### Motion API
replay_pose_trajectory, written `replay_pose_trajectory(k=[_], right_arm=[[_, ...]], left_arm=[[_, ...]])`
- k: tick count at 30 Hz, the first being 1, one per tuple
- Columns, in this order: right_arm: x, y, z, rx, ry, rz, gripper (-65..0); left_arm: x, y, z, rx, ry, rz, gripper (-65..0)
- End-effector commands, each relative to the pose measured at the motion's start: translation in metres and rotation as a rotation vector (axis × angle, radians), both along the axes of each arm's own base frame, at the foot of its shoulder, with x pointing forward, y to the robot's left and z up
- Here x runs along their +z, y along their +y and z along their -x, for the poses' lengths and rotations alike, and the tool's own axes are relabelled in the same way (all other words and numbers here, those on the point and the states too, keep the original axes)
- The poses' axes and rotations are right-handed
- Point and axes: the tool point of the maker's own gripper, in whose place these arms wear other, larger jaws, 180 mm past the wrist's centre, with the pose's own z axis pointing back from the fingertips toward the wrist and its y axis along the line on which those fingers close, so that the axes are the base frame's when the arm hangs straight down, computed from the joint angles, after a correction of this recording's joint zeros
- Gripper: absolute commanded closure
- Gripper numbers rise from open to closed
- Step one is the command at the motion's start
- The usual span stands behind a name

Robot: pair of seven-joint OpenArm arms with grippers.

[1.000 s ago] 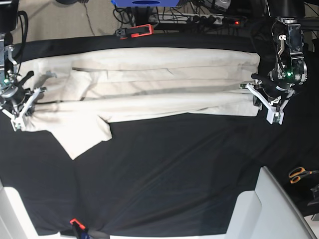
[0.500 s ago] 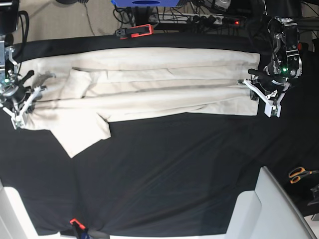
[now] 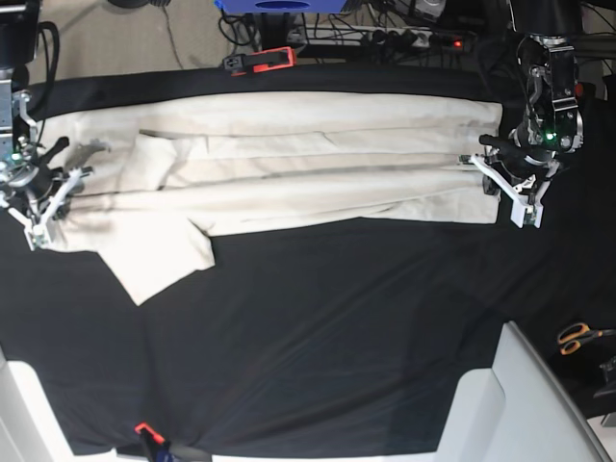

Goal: Fold the T-shirt properly
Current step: 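Hold the folded edge still with both grippers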

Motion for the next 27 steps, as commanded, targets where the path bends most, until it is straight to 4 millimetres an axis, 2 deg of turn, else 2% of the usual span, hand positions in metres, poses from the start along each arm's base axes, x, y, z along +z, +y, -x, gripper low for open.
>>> replay_pose_trajectory(k=[1, 24, 27], right_arm=[[0.014, -0.011, -0.012, -0.007, -0.045, 0.025, 0.0], [0.012, -0.011, -0.006, -0.004, -0.036, 0.026, 0.0], [0.012, -0.011, -0.006, -0.004, -0.036, 0.026, 0.0]], left_arm=[[0.012, 0.009, -0.01, 0.003, -0.041, -0.025, 0.0], [0.015, 0.008, -0.012, -0.001, -0.049, -0.027, 0.0], [0.02, 0.01, -0.02, 0.003, -0.067, -0.028, 0.0]])
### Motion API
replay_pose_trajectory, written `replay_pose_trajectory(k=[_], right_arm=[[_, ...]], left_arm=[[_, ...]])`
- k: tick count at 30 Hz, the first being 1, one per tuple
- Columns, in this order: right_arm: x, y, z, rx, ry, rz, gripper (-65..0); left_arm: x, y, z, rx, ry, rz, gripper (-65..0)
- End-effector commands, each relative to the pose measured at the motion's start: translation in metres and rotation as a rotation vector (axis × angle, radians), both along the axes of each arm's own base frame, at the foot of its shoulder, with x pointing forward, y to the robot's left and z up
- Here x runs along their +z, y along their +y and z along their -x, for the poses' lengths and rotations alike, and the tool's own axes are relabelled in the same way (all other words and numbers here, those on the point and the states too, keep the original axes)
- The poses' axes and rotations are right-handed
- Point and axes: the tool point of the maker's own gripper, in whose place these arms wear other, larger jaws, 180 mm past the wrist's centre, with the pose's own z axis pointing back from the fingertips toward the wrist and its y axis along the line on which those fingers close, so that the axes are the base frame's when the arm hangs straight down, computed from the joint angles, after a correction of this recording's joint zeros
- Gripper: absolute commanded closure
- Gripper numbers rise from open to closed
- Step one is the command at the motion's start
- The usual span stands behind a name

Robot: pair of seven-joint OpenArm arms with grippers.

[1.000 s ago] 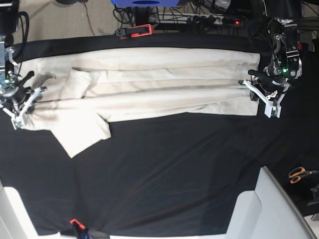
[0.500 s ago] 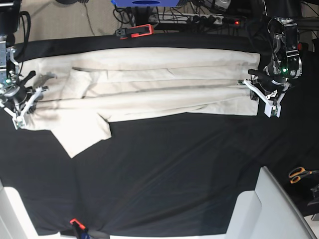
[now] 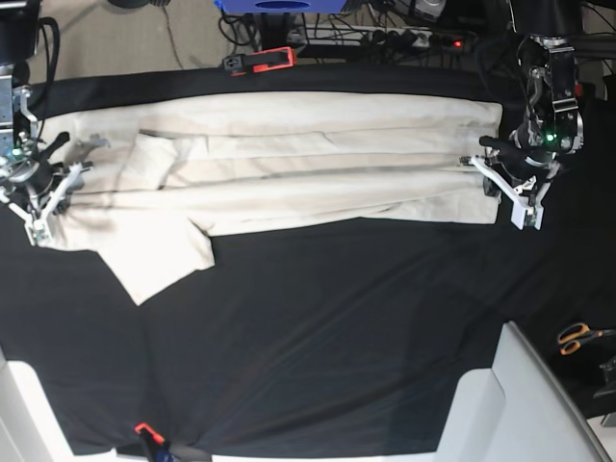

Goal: Fold the T-shirt properly
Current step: 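Hold the folded edge still with both grippers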

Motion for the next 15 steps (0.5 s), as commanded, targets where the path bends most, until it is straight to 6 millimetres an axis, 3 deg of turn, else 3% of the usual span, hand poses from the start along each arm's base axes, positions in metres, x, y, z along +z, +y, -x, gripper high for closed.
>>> replay_pose_trajectory(k=[1, 11, 15], right_arm=[[0.016, -0.011, -0.014, -0.006, -0.051, 0.025, 0.0], [0.018, -0.01, -0.018, -0.006, -0.059, 0.024, 0.0], [0.034, -0.01, -0.039, -0.004, -0.109, 0.024, 0.0]], left_arm=[[0.019, 0.01, -0.017, 0.006, -0.064, -0.025, 0.0], [0.072, 0.0, -0.063, -0.033, -0.224, -0.046, 0.0], [0.081, 0.003, -0.072, -0.016, -0.249, -0.053, 0.0]])
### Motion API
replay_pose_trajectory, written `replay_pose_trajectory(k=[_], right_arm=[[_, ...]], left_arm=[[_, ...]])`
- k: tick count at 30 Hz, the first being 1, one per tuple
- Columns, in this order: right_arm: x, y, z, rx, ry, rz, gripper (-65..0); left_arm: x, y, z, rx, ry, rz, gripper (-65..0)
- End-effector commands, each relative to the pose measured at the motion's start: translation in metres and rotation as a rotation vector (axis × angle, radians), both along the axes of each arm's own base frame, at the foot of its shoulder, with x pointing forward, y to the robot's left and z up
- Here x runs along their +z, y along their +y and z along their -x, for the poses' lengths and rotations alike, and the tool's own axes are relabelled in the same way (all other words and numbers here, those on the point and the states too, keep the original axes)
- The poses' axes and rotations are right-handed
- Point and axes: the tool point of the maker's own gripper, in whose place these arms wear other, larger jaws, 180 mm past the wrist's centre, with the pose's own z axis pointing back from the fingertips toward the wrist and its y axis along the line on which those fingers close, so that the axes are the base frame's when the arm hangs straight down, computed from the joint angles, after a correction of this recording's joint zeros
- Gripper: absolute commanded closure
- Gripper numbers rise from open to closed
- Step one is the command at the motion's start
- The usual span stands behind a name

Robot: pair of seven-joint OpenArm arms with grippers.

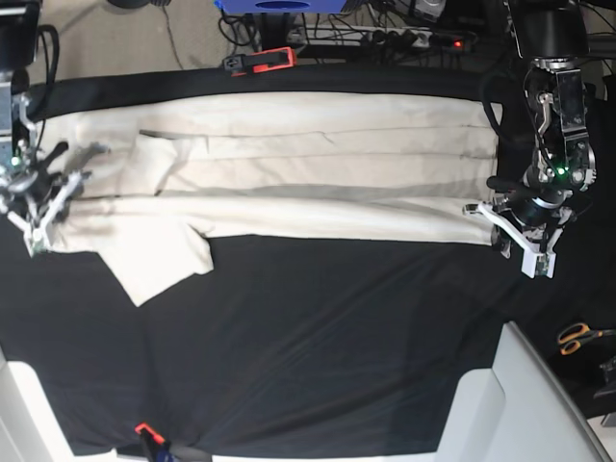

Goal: Fold the T-shirt properly
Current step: 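Hold the folded edge still with both grippers, then drag the folded edge with both grippers toward the hem to flatten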

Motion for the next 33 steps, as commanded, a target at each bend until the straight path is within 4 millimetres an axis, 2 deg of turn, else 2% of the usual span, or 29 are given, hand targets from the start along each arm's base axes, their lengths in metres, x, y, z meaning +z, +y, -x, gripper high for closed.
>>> replay_pose_trajectory(k=[1, 6, 8, 13, 16, 19, 21, 25, 28, 31, 33], right_arm=[[0.026, -0.009, -0.024, -0.003, -0.087, 0.021, 0.0], [0.047, -0.009, -0.053, -0.002, -0.149, 0.021, 0.0], [0.057, -0.009, -0.065, -0.002, -0.176, 0.021, 0.0], [0.058, -0.022, -0.08, -0.037, -0.17, 0.015, 0.0], [0.056, -0.029, -0.088, -0.06, -0.161, 0.004, 0.0], [0.066, -0.032, -0.103, -0.066, -0.213, -0.007, 0.0], [0.066, -0.034, -0.107, -0.073, -0.223, -0.017, 0.0], [0.066, -0.04, -0.117, -0.099, -0.243, -0.042, 0.0], [0.072, -0.056, -0.124, -0.123, -0.277, -0.042, 0.0], [0.075, -0.063, -0.131, -0.143, -0.296, -0.054, 0.0], [0.08, -0.075, -0.132, -0.151, -0.307, -0.036, 0.0]], left_arm=[[0.021, 0.012, -0.016, 0.025, -0.068, -0.027, 0.0], [0.029, 0.017, -0.024, 0.055, -0.092, -0.03, 0.0], [0.038, 0.019, -0.033, 0.066, -0.118, -0.03, 0.0], [0.046, 0.023, -0.047, 0.087, -0.143, -0.024, 0.0], [0.038, 0.027, -0.05, 0.103, -0.124, -0.012, 0.0], [0.034, 0.028, -0.056, 0.113, -0.115, 0.0, 0.0], [0.03, 0.029, -0.056, 0.117, -0.105, 0.003, 0.0], [0.035, 0.029, -0.061, 0.118, -0.117, 0.006, 0.0], [0.038, 0.021, -0.068, 0.117, -0.133, 0.024, 0.0], [0.034, 0.018, -0.068, 0.109, -0.12, -0.015, 0.0], [0.034, 0.01, -0.073, 0.098, -0.116, -0.05, 0.0]])
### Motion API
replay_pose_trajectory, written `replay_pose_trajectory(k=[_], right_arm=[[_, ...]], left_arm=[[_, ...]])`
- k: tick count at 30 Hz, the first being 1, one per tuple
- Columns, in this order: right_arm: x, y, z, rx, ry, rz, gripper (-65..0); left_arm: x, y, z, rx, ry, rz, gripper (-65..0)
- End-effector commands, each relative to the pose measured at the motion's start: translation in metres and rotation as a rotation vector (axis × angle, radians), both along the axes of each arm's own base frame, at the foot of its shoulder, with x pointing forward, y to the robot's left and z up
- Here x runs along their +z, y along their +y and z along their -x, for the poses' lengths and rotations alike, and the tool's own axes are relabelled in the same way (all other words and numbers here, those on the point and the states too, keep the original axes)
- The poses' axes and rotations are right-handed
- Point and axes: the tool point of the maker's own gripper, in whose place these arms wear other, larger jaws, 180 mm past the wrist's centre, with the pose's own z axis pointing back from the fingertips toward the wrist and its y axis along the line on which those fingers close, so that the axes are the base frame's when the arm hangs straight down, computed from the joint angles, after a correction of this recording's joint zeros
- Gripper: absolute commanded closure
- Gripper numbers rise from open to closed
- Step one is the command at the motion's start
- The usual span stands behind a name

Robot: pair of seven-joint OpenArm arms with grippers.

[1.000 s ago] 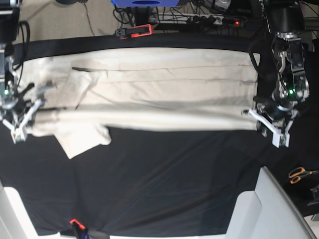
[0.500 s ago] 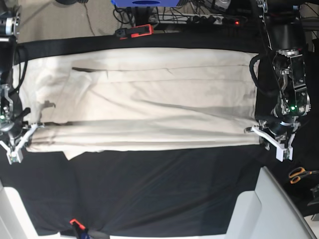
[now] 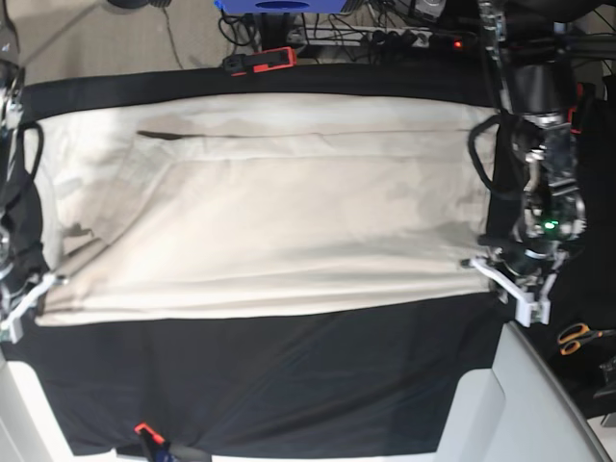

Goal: Fold the T-shirt properly
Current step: 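Drag the folded edge with both grippers toward the hem to flatten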

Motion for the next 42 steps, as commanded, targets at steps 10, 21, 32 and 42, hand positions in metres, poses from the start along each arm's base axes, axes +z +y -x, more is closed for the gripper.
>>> replay_pose_trajectory(k=[10, 21, 32, 42], right_arm=[[0.02, -0.03, -0.009, -0.037, -0.035, 0.076, 0.0], [0.013, -0.03, -0.002, -0.035, -0.019, 0.077, 0.0], [0.022, -0.026, -0.006, -0.012, -0.104, 0.077, 0.0], [0.024, -0.019, 0.002, 0.026, -0.125, 0.103, 0.0]], left_arm=[[0.018, -0.015, -0.027, -0.004, -0.06, -0.04, 0.0], [0.034, -0.019, -0.028, -0.015, -0.105, -0.051, 0.0], [0.047, -0.027, -0.016, -0.033, -0.147, -0.068, 0.0], [0.06, -0.029, -0.008, -0.046, -0.18, -0.091, 0.0]])
